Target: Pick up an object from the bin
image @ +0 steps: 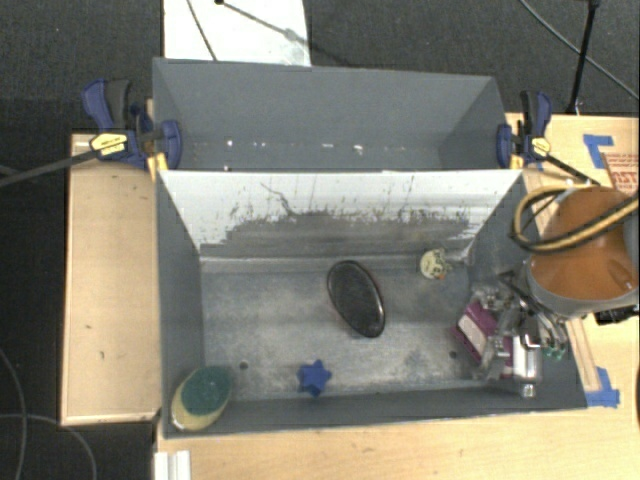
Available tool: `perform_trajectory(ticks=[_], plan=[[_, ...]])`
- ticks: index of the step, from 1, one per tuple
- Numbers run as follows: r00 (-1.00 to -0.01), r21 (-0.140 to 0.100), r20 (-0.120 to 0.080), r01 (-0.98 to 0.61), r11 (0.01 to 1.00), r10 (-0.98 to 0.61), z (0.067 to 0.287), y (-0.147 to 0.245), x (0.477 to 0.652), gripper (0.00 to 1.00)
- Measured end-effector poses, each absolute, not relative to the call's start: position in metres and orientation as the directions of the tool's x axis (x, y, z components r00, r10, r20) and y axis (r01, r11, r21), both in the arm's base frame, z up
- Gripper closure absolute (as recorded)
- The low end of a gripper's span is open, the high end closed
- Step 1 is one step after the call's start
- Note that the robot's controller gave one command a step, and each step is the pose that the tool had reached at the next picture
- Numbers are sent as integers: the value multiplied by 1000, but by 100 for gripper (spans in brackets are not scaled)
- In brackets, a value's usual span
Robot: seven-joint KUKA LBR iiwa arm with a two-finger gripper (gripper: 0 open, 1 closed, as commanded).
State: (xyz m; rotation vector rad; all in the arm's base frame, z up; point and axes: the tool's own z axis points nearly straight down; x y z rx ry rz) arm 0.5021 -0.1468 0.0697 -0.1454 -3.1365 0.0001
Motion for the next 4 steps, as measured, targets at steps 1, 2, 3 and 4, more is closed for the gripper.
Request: perform_trajectory(ticks=[1, 2, 3, 4], plan=[[-996, 7, -1, 85, 996, 85, 70, -139, 505, 100], [-996, 8, -1, 86, 996, 86, 70, -138, 505, 100], [-996, 8, -1, 86, 996, 87, 70, -138, 505, 100], [-996, 8, -1, 87, 996, 87, 70, -138, 505, 100]])
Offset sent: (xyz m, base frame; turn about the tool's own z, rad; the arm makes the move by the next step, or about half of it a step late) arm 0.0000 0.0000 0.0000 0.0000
